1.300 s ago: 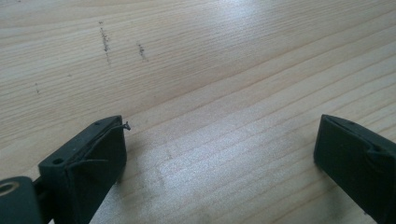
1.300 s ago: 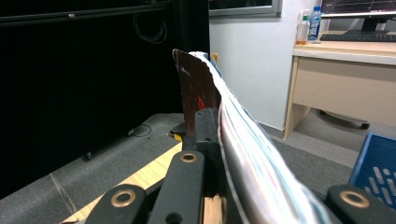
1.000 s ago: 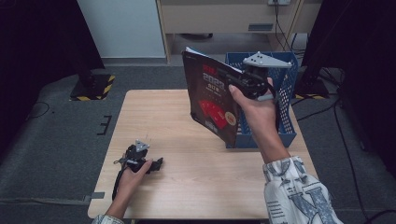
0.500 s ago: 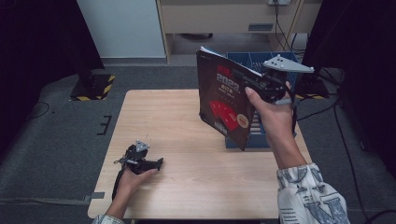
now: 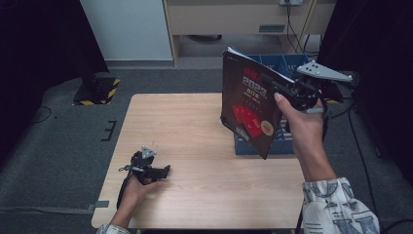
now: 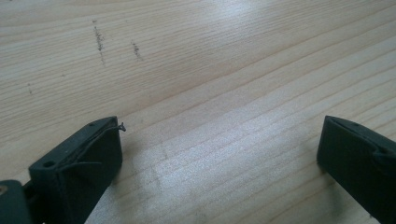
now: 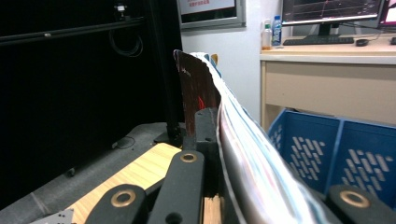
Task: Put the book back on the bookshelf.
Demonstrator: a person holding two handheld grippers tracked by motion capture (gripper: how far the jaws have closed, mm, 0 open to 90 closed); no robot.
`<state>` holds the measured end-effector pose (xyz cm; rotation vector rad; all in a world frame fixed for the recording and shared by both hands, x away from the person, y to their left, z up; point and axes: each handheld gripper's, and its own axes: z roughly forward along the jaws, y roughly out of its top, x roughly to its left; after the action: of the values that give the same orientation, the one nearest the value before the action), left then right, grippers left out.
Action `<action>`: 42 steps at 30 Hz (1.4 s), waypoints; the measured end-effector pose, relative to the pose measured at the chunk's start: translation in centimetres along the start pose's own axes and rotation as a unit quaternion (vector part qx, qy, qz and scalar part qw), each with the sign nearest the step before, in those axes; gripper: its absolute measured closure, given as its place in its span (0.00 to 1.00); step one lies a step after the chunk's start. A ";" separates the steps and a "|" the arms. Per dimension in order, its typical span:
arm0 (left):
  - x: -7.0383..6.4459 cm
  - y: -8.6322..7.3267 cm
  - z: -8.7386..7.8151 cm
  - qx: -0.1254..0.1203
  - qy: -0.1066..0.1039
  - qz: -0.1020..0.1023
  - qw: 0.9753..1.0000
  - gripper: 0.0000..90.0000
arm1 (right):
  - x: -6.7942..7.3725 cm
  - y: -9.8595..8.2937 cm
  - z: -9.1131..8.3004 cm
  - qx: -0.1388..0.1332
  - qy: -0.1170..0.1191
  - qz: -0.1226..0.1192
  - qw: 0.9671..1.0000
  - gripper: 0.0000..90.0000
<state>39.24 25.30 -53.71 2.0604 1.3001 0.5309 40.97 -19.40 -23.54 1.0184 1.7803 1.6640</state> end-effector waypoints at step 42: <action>-0.1 0.0 0.0 0.000 -0.001 0.001 1.000 0.00 | -4.3 0.1 -5.1 -0.012 -0.077 -0.002 0.997 0.97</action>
<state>39.25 25.19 -53.73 2.0619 1.2964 0.5307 39.61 -25.88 -23.31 1.1013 1.6584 1.5550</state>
